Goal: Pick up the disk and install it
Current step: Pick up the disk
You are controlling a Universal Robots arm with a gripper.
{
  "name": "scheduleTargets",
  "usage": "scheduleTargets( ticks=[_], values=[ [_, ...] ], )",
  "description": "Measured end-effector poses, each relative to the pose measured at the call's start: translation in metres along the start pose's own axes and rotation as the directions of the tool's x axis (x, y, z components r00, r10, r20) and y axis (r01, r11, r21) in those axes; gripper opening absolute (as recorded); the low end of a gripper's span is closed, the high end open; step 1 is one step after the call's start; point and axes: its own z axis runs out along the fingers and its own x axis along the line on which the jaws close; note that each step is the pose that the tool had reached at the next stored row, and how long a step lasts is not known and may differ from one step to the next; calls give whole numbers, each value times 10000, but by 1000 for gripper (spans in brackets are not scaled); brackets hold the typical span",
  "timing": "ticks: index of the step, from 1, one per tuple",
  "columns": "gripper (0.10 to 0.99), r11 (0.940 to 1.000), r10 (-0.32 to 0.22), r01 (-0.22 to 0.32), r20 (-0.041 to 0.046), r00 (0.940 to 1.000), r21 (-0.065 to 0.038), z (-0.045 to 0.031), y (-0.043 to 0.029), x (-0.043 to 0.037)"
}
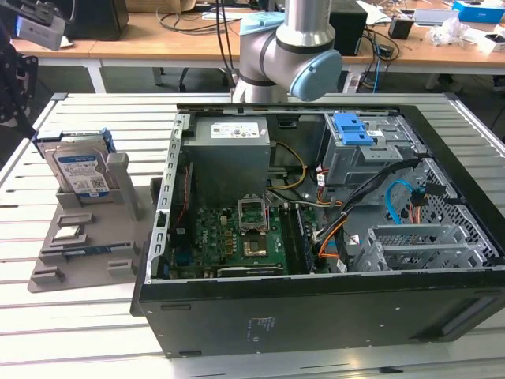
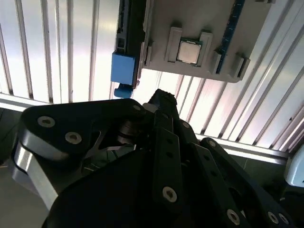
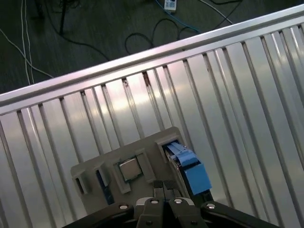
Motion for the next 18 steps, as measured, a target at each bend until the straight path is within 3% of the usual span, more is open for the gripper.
scheduleTargets(
  ticks=[5,10,15,18],
  values=[
    [106,9974,-715,715,-31,9974,-17,0,-2,0],
    [106,9823,-1872,1872,-79,9823,-51,0,-3,-1],
    [106,9583,-2856,2855,-118,9583,-85,0,-4,-1],
    [106,9334,-3588,3587,-145,9333,-113,0,-4,-1]
  ],
)
